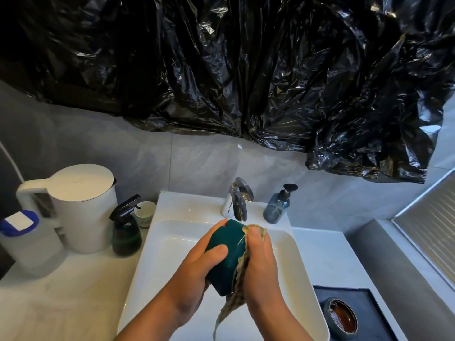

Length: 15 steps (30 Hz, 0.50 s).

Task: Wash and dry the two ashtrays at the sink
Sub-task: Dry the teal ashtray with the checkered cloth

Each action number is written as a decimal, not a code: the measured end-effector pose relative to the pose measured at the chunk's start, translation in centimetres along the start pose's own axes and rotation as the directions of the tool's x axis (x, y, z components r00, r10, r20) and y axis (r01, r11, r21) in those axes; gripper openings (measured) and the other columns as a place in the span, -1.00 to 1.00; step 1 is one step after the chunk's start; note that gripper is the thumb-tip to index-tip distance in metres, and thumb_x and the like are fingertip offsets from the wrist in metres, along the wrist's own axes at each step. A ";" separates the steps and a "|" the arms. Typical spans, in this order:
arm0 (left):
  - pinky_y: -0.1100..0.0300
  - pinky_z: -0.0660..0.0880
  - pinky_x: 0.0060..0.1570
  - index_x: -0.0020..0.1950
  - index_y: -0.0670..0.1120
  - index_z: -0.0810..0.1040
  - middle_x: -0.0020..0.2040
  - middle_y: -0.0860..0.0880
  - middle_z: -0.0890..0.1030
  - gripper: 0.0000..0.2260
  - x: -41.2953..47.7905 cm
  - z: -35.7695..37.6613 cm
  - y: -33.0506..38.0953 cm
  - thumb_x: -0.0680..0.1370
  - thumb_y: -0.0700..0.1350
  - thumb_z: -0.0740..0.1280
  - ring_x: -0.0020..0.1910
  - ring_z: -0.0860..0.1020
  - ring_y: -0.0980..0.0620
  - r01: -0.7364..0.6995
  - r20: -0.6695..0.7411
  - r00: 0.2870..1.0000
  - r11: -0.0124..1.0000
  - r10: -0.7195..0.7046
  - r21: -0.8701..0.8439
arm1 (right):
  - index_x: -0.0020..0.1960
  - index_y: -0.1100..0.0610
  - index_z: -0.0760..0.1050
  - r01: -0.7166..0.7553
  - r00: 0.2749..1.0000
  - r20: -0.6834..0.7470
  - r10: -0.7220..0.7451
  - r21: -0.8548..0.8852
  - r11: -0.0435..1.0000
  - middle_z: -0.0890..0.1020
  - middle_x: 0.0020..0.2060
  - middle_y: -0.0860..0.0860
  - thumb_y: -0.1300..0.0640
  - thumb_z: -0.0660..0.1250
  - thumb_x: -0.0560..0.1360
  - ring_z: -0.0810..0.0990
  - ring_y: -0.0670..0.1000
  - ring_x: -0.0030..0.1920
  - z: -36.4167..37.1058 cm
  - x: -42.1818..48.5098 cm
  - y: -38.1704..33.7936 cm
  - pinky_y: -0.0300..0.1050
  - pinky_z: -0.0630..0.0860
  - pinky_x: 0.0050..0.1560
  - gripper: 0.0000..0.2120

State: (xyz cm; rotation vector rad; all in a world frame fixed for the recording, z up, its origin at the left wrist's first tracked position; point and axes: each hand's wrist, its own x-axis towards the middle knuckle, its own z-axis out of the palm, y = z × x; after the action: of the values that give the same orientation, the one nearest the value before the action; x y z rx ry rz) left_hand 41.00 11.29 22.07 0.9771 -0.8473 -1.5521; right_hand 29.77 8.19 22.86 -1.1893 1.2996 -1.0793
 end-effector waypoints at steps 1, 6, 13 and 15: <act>0.12 0.58 0.09 0.34 0.25 0.45 0.21 0.09 0.66 -0.41 0.0 -0.2 0.1 0.30 0.06 0.39 0.20 0.62 0.01 0.011 0.034 0.999 1.000 -0.010 -0.026 | -0.12 -0.10 0.47 0.023 1.000 0.012 -0.022 -0.064 0.998 0.66 -0.17 0.02 -0.39 0.12 0.30 0.67 0.10 -0.06 0.0 0.0 -0.1 0.31 0.61 0.04 -0.59; -0.05 0.54 0.07 0.35 0.11 0.54 0.21 -0.11 0.67 -0.46 0.1 -0.4 0.7 0.35 -0.08 0.35 0.15 0.66 -0.14 0.065 0.032 0.998 0.959 -0.059 -0.274 | 0.09 -0.14 0.41 0.177 0.984 0.101 -0.147 -0.448 0.876 0.60 0.04 -0.07 -0.41 -0.03 0.41 0.58 -0.03 0.09 0.4 -0.8 0.0 0.15 0.54 0.13 -0.52; 0.00 0.58 0.02 0.11 -0.20 0.70 0.05 -0.24 0.70 -0.57 0.6 -0.4 0.0 0.41 0.04 0.29 -0.06 0.70 -0.18 0.039 -0.191 0.968 0.847 -0.165 -0.530 | 0.64 -0.02 -0.16 0.420 0.905 0.364 -0.220 -0.685 0.595 -0.18 0.59 -0.23 -0.50 -0.36 0.41 -0.17 -0.15 0.61 0.9 -2.2 -0.9 -0.15 -0.09 0.59 -0.07; -0.01 0.58 0.00 0.01 -0.24 0.73 0.01 -0.25 0.71 -0.59 0.8 -0.7 0.1 0.50 0.05 0.25 -0.09 0.71 -0.19 0.025 -0.229 0.958 0.845 -0.172 -0.534 | 0.61 -0.04 -0.31 0.437 0.892 0.424 -0.156 -0.719 0.540 -0.41 0.47 -0.26 -0.49 -0.38 0.36 -0.36 -0.18 0.57 1.0 -2.8 -0.8 -0.17 -0.27 0.57 -0.07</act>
State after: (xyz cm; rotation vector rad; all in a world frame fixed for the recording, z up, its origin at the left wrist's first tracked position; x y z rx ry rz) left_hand 41.60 10.50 21.71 0.8018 -0.1525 -1.5744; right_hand 30.80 10.89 23.88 -2.2554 1.3827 -0.4299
